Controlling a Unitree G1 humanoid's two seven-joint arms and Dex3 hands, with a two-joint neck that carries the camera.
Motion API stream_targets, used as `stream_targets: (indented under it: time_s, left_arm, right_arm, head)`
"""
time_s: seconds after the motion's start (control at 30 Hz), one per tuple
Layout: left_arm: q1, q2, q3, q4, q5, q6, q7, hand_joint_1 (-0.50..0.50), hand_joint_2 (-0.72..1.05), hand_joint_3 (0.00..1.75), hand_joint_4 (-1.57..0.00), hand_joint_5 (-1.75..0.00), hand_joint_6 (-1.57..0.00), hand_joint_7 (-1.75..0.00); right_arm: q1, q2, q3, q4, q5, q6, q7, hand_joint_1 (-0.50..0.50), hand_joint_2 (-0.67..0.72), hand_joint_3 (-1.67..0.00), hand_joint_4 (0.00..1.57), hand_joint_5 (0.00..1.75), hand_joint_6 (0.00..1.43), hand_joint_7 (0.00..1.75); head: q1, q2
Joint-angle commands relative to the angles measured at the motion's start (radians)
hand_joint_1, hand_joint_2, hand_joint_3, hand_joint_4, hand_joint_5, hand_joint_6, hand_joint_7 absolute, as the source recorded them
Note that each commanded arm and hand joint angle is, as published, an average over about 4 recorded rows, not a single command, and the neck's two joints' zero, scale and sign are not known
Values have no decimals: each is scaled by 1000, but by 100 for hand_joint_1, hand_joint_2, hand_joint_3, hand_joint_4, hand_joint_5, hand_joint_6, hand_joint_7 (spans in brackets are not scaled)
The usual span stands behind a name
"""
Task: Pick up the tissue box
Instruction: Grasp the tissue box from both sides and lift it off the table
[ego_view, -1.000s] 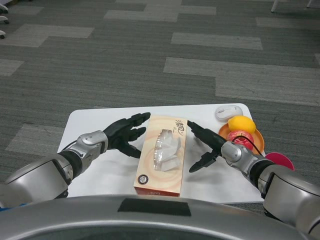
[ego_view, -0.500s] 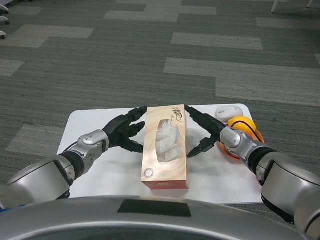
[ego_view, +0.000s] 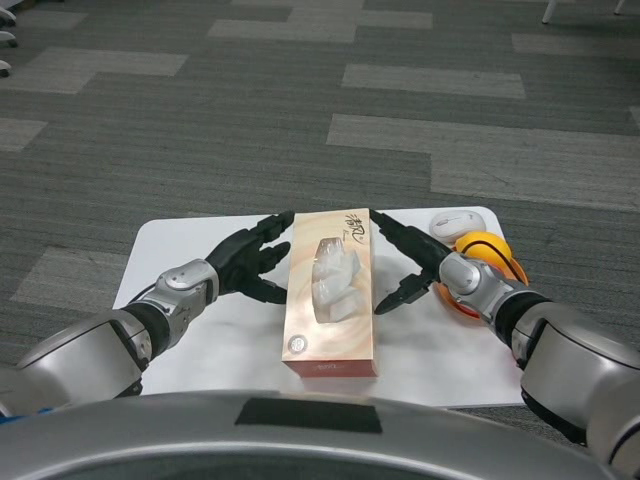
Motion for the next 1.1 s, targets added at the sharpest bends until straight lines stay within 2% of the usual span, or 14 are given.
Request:
stream_targets:
  time_s: [0.03,0.1,0.2,0.27,0.4,0.47,0.6,0.9,1.1]
  left_arm:
    - [-16,-15,-10,-8,-8,-8,-6,50,105,13,-4,0,0,0]
    - [-16,-15,-12,-10,-21,-9,-8,50,105,11,-4,0,0,0]
    - [-13,-15,-13,-12,-31,-9,-13,50,105,17,-4,0,0,0]
    - [-11,-14,-17,-17,-41,-10,-17,50,105,15,-4,0,0,0]
    - [-8,-11,-17,-41,-46,-10,-26,50,105,9,-4,0,0,0]
    - [-7,-10,-13,-48,-46,-10,-28,50,105,9,-4,0,0,0]
    - [-4,-6,-6,-64,-47,-10,-32,50,105,11,-4,0,0,0]
    - [3,3,-1,-123,-74,-5,-42,50,105,11,-4,0,0,0]
    - [4,8,-2,-147,-93,2,-46,50,105,9,-4,0,0,0]
  right_arm:
    - [-7,20,7,-2,0,-14,-7,-38,-41,-16,0,19,0,0]
    - [-6,19,6,1,0,-14,-7,-38,-41,-18,0,19,0,0]
    - [-3,18,2,3,0,-14,-7,-38,-41,-20,0,19,0,0]
    - [0,18,0,4,0,-14,-7,-38,-41,-16,0,19,0,2]
    - [5,17,-6,2,0,-15,-7,-38,-41,-24,0,19,0,0]
    - [6,17,-11,-1,0,-16,-6,-40,-41,-24,0,19,0,0]
    - [9,16,-20,-8,0,-17,-4,-38,-41,-16,0,17,0,0]
    - [12,6,-52,-43,1,-18,5,-38,-41,-20,0,10,0,0]
    - [15,1,-74,-75,1,-18,10,-38,-41,-16,0,15,0,0]
  head:
    - [1,0]
    - [0,0]
    - [0,0]
    - [1,1]
    - [2,5]
    - [3,5]
    - [4,6]
    - [2,10]
    - [1,13]
